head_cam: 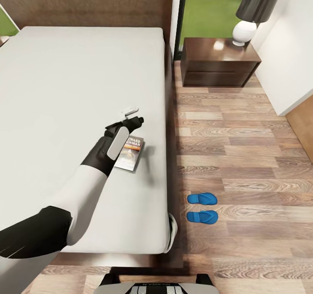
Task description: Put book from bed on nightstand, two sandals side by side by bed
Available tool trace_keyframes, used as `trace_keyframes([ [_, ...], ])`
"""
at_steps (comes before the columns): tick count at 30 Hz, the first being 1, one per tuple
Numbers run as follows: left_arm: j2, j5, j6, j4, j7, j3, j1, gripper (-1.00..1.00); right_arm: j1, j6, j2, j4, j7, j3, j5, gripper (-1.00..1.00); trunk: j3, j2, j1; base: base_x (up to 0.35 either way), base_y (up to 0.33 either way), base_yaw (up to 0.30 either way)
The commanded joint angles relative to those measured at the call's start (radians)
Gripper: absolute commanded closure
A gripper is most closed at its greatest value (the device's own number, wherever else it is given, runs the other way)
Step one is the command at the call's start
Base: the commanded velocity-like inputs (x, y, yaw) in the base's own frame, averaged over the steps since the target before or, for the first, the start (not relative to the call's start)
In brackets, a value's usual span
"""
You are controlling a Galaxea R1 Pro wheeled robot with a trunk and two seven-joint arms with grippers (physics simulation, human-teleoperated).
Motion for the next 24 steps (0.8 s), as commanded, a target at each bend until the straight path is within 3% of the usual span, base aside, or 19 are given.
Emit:
trace_keyframes([
  [1, 0.0, -0.027, 0.002, -0.009, 0.009, -0.012, 0.0, -1.0, 0.0, -0.004, 0.0, 0.001, 0.002, 0.008, -0.007, -1.0, -0.004, -0.008, 0.004, 0.0, 0.0, 0.0],
  [4, -0.002, -0.098, 0.002, -0.016, 0.009, -0.02, 0.0, -1.0, -0.001, -0.004, -0.001, 0.001, 0.002, 0.008, -0.007, -1.0, -0.013, -0.029, 0.015, 0.0, 0.0, 0.0],
  [7, -0.002, -0.114, 0.003, -0.018, 0.008, -0.023, 0.0, -1.0, -0.001, -0.004, -0.001, 0.001, 0.002, 0.008, -0.007, -1.0, -0.023, -0.05, 0.027, 0.0, 0.0, 0.0],
  [24, -0.003, -0.124, 0.003, -0.018, 0.008, -0.027, 0.0, -1.0, 0.0, -0.004, -0.001, 0.001, 0.002, 0.008, -0.007, -1.0, -0.076, -0.169, 0.092, 0.0, 0.0, 0.0],
])
